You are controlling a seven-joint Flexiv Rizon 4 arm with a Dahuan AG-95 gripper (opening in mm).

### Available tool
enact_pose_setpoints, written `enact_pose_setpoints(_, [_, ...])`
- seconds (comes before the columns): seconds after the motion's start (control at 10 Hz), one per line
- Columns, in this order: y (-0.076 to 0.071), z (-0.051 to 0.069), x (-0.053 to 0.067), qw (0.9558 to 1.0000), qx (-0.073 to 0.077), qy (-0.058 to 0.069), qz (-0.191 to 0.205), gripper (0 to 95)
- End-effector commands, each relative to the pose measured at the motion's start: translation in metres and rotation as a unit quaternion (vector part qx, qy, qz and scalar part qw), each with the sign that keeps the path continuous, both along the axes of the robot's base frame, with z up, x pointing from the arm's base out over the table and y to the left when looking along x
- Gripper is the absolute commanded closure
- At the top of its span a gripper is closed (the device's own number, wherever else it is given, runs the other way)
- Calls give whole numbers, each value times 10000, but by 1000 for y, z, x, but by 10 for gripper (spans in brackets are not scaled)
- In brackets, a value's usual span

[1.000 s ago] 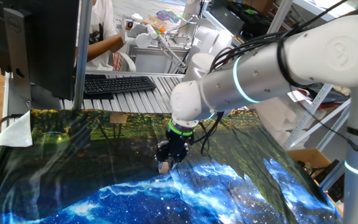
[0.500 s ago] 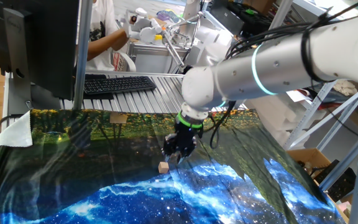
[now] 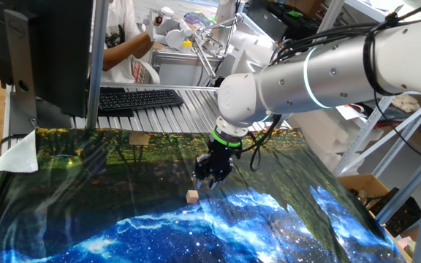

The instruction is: Pick up the small block on the left and move it to the right

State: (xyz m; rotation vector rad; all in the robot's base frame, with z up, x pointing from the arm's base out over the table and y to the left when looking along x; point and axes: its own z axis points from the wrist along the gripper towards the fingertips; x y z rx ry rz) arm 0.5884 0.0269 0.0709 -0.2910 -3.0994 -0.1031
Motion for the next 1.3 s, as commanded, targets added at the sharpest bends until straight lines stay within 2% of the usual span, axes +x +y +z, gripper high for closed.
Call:
enact_pose_setpoints(0.1, [0,1,0,10000,-23,2,15,950])
enact_pose_setpoints(0.8, [0,0,0,10000,-35,-18,48,950])
enact_pose_setpoints(1.3, [1,-1,1,9999,-100,-9,44,950])
